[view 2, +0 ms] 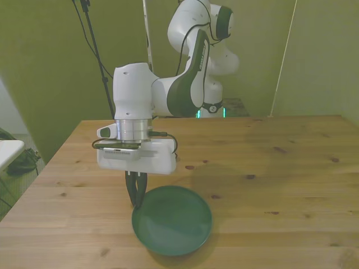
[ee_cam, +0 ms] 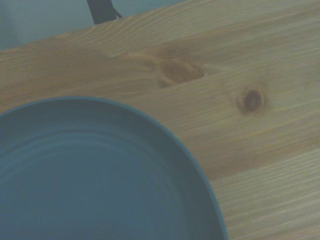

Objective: Unload the plate

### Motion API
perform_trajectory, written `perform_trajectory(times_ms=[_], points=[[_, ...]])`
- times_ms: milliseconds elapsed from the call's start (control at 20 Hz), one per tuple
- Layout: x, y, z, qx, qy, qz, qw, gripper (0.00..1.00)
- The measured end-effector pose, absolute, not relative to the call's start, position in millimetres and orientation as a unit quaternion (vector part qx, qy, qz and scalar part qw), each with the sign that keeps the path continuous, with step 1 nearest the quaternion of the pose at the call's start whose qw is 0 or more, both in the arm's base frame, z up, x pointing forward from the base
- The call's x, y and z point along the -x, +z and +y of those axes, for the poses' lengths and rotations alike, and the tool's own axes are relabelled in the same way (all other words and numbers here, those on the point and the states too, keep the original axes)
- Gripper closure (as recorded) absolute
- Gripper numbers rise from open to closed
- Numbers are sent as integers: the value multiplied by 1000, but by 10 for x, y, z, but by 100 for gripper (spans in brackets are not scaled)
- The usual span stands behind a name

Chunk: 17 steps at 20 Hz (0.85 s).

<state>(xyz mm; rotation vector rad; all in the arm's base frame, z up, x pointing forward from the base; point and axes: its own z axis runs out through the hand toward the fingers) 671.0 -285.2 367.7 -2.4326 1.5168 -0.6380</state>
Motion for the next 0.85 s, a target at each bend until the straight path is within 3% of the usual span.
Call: perform_trajectory(times_ms=[550, 650, 850], points=[[-6663, 3917, -2873, 821, -230, 512, 105, 0], [-6626, 4111, -2862, 821, -235, 508, 108, 0], [-6452, 4856, -2662, 829, -242, 488, 124, 0]])
